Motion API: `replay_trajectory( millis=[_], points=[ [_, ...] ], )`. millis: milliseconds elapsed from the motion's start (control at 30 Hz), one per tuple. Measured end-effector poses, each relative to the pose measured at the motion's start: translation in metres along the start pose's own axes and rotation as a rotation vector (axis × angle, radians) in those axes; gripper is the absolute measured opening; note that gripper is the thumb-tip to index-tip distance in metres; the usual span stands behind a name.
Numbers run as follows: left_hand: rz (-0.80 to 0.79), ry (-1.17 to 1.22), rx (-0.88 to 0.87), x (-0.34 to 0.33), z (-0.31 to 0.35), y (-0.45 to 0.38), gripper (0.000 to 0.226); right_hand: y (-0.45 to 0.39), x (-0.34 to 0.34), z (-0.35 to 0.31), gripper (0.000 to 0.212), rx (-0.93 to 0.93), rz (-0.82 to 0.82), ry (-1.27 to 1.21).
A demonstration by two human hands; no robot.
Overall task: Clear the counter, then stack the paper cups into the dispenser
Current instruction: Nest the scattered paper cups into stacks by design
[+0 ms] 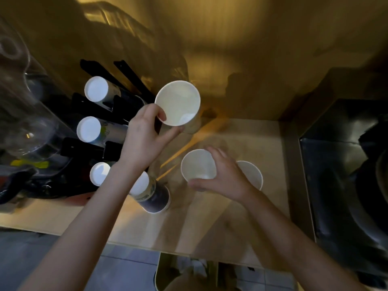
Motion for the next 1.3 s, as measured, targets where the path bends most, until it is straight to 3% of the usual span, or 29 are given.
replay_trajectory(
  millis=[133,267,400,467,600,733,867,1000,1167,1300],
  points=[
    [0.05,0.214,0.087,0.007,0.032,0.02,0.031,0.01,0.021,0.003,0.066,-0.048,0.206,-0.415],
    [0.037,0.585,0.275,-0.005,0.052,0.036,0.029,0.024,0.05,-0.001,0.086,0.024,0.217,-0.413],
    [-0.022,0.976,0.282,-0.021,0.077,0.044,0.024,0.037,0.066,0.004,0.073,0.104,0.275,-0.414],
    [-0.033,1.041,0.277,-0.028,0.087,0.047,0.026,0.043,0.071,0.013,0.073,0.09,0.297,-0.4],
    [-0.037,1.032,0.294,-0.051,0.095,0.054,0.032,0.051,0.063,0.035,0.082,0.016,0.273,-0.361],
    [-0.087,0.947,0.308,-0.074,0.094,0.069,0.039,0.057,0.051,0.061,0.076,-0.033,0.283,-0.324],
    [-0.15,0.88,0.312,-0.092,0.095,0.084,0.06,0.06,0.041,0.081,0.071,-0.09,0.292,-0.278],
    [-0.218,0.748,0.303,-0.108,0.099,0.096,0.081,0.056,0.032,0.098,0.081,-0.127,0.29,-0.177],
    [-0.247,0.653,0.25,-0.118,0.102,0.1,0.076,0.052,0.029,0.107,0.082,-0.088,0.309,-0.089],
    [-0.286,0.609,0.235,-0.124,0.101,0.1,0.073,0.049,0.023,0.114,0.083,-0.118,0.292,-0.154]
  ],
)
Point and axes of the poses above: each hand's wrist, its own y-axis away from the middle knuckle, its own x-axis out of the back of the hand, z = x × y, the point moved 2 cm from there along -y, towards the middle knuckle, and after that the axes turned 10 degrees about -x, right-handed, at the moved point
